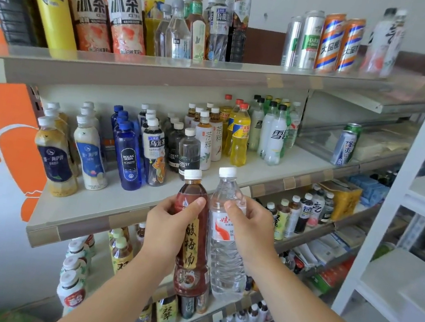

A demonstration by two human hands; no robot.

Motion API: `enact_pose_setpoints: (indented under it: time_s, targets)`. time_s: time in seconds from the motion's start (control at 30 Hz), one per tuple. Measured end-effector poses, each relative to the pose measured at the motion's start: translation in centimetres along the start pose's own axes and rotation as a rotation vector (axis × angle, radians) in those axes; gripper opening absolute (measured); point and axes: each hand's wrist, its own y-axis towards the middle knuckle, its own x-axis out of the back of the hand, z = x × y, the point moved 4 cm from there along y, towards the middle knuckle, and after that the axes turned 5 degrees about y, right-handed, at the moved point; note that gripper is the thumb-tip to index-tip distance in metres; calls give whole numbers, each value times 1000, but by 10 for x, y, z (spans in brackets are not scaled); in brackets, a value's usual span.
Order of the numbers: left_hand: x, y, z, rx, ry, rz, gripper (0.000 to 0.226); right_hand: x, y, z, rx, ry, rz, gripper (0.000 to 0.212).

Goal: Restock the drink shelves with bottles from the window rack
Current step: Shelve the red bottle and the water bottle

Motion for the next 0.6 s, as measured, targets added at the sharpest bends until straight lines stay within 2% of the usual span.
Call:
enact_pose_setpoints:
  time_s: [0.17, 0.23, 0.3, 0.43, 0.6]
  targets:
    - [-3, 5, -8, -20, 33, -16, 26, -1, 10, 0, 3, 4, 0, 13]
    - [-3, 8, -10, -35, 51, -23, 33, -2, 16, 2, 0, 23, 23, 24]
    - [-6, 13, -9, -47, 59, -33, 31, 1, 23, 1, 1, 3, 39, 37]
    - [-29, 26, -7, -66, 98, -33, 22, 20, 44, 1, 2, 34, 50, 21]
    - [-69, 46, 6, -56, 59, -78, 22, 49, 77, 2, 13, 58, 84, 31]
